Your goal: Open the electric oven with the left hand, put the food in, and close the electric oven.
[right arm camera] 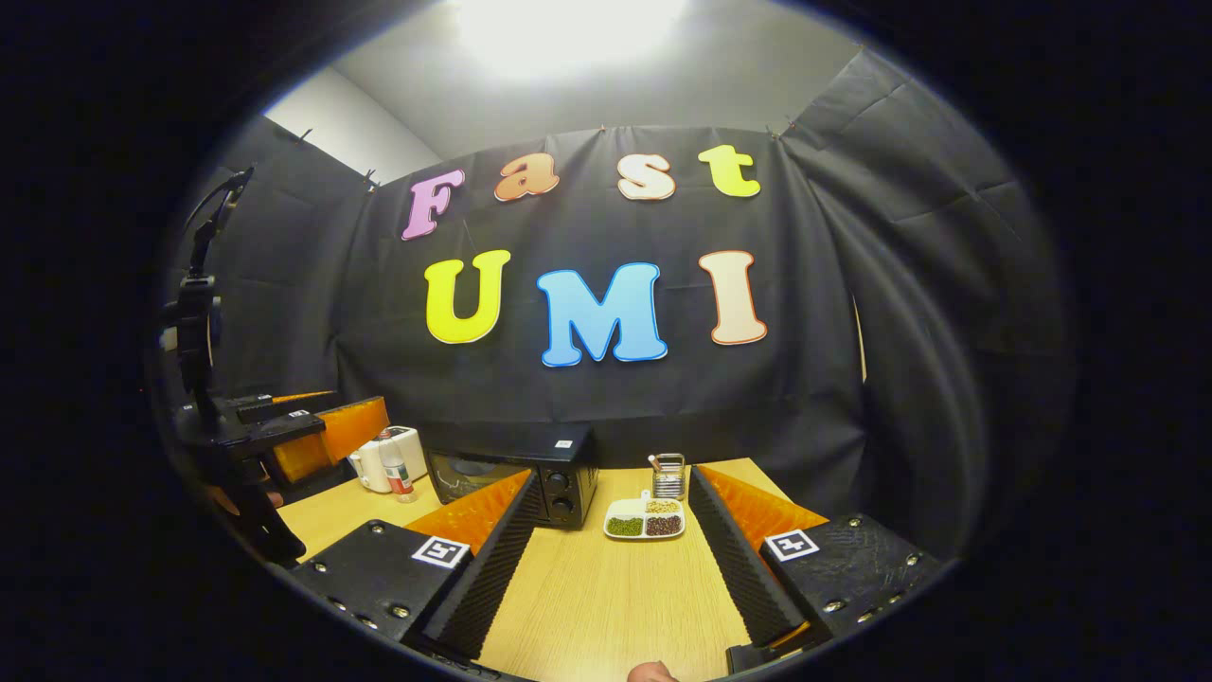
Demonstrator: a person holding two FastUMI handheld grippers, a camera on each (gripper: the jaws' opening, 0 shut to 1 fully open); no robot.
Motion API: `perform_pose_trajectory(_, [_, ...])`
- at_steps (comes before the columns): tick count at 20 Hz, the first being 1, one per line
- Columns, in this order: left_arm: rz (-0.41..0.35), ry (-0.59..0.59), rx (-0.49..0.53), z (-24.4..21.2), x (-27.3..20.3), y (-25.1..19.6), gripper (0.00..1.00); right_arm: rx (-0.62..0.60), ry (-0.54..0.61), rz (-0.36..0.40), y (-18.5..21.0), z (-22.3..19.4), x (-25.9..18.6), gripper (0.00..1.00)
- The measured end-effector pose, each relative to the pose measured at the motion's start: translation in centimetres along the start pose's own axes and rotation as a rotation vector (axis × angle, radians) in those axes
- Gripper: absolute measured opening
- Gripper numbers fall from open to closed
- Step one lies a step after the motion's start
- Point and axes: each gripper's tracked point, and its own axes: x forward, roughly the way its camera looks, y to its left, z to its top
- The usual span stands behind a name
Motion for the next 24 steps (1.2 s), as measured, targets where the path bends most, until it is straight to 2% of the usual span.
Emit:
perform_pose_trajectory(4, [-0.004, -0.02, -0.031, 1.0, -2.5, 0.8, 1.0, 0.011, -0.034, -0.006, 1.3, 1.0, -1.4, 0.98])
perform_pose_trajectory(7, [-0.015, -0.038, -0.018, 1.7, -4.1, 2.0, 1.0, 0.013, -0.046, -0.028, 2.2, 1.5, -2.3, 0.98])
perform_pose_trajectory(9, [-0.01, -0.05, -0.015, 2.0, -5.0, 3.0, 0.96, 0.011, -0.065, -0.052, 2.6, 2.4, -2.8, 0.98])
perform_pose_trajectory(11, [-0.002, -0.059, -0.024, 2.1, -5.9, 4.1, 1.0, 0.004, -0.077, -0.066, 3.0, 2.7, -3.0, 0.98])
perform_pose_trajectory(13, [0.004, -0.051, -0.029, 1.7, -6.6, 5.0, 0.96, -0.005, -0.086, -0.073, 3.4, 3.1, -3.0, 0.98])
perform_pose_trajectory(14, [0.007, -0.042, -0.027, 1.3, -6.9, 5.5, 1.0, -0.004, -0.084, -0.072, 3.8, 3.1, -3.1, 0.98])
perform_pose_trajectory(16, [0.012, -0.04, -0.019, 1.2, -7.5, 6.4, 0.96, 0.019, -0.085, -0.066, 4.5, 3.3, -2.9, 0.98])
perform_pose_trajectory(18, [0.033, -0.054, -0.007, 1.6, -8.4, 7.6, 1.0, 0.028, -0.078, -0.043, 5.8, 3.6, -2.9, 0.98])
perform_pose_trajectory(19, [0.041, -0.06, -0.006, 1.8, -8.8, 8.1, 0.91, 0.02, -0.083, -0.036, 6.1, 4.0, -2.9, 0.98])
perform_pose_trajectory(21, [0.043, -0.05, -0.019, 1.3, -9.3, 8.6, 1.0, 0.007, -0.095, -0.017, 7.2, 4.7, -3.1, 0.98])
perform_pose_trajectory(24, [0.071, -0.056, -0.023, 1.7, -10.2, 10.2, 1.0, -0.011, -0.123, 0.006, 8.7, 5.7, -3.3, 0.98])
